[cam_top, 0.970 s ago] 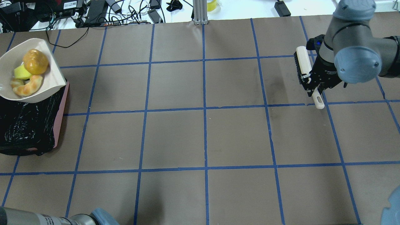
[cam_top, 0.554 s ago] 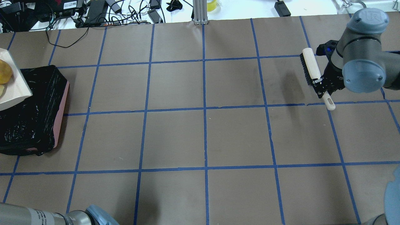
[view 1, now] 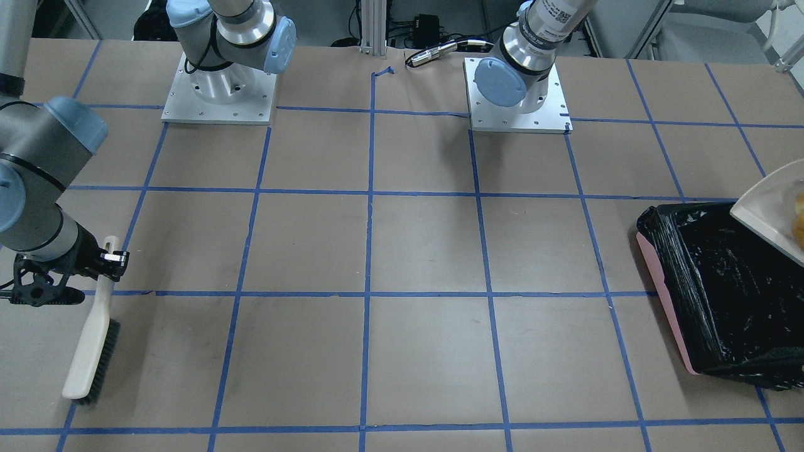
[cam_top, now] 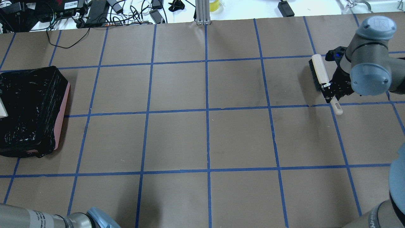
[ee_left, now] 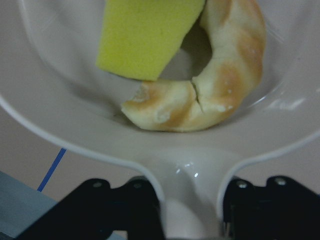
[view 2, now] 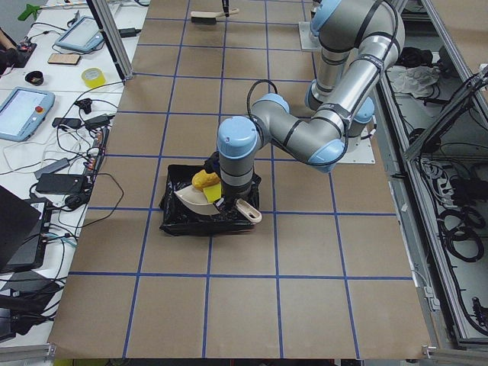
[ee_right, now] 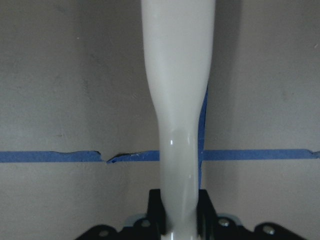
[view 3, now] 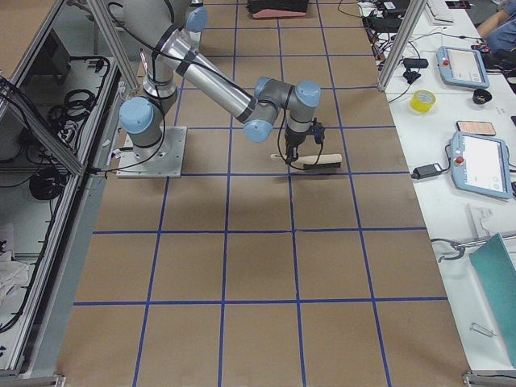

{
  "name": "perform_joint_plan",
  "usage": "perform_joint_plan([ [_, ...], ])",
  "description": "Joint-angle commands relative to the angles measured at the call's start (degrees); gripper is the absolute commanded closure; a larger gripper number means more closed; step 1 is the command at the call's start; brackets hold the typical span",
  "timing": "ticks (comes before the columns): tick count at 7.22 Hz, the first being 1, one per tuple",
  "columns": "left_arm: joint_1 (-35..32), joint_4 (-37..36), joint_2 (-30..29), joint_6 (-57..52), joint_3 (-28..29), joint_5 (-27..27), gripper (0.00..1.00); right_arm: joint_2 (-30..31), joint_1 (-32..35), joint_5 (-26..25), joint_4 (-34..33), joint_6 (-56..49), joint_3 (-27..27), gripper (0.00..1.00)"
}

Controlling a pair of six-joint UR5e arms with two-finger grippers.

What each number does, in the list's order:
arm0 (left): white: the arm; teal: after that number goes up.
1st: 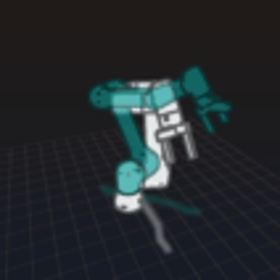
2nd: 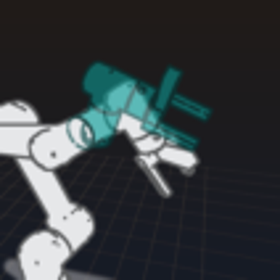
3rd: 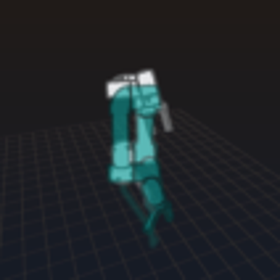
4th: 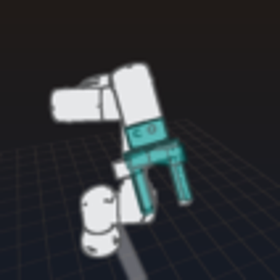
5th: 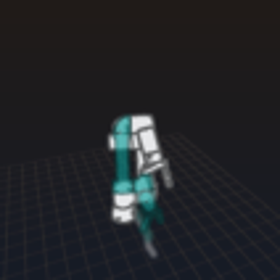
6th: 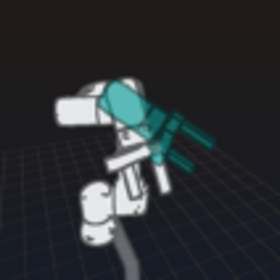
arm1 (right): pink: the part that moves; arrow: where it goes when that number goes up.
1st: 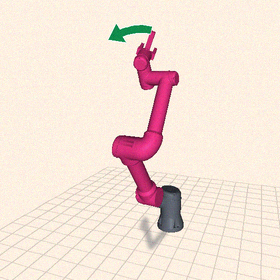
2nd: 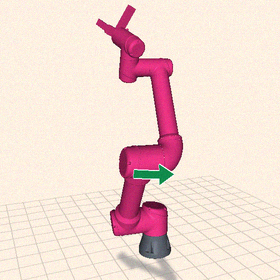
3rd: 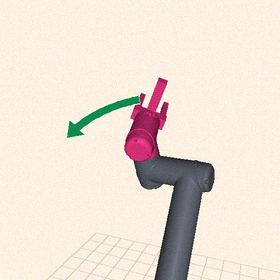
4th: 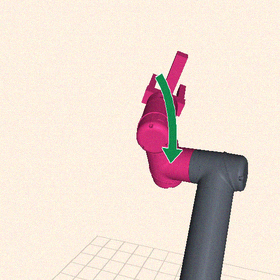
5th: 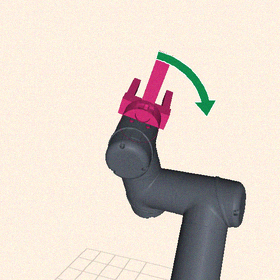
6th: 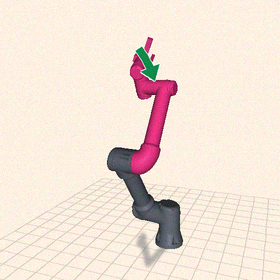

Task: Sweep and dump trash into bin
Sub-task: 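Tilt the dustpan over the black bin with the left gripper to dump contents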

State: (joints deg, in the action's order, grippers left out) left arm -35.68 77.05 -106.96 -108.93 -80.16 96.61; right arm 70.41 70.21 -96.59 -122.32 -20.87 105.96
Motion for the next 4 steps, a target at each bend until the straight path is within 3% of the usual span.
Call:
perform_joint_plan([
  [1,-5.9,-5.4,-0.9,-2.8,0.1,13.0,1.0,-0.6,-0.1,0.0,0.0,0.4,-0.2,1.0],
  [3,-12.9,-5.4,-1.1,-3.2,-0.3,26.8,1.0,-1.3,-0.1,0.3,0.1,0.6,-0.2,1.0],
  [4,-13.6,-5.9,-1.2,-4.7,-0.4,29.1,1.0,-1.4,-0.1,0.4,0.1,0.3,-0.2,1.0],
])
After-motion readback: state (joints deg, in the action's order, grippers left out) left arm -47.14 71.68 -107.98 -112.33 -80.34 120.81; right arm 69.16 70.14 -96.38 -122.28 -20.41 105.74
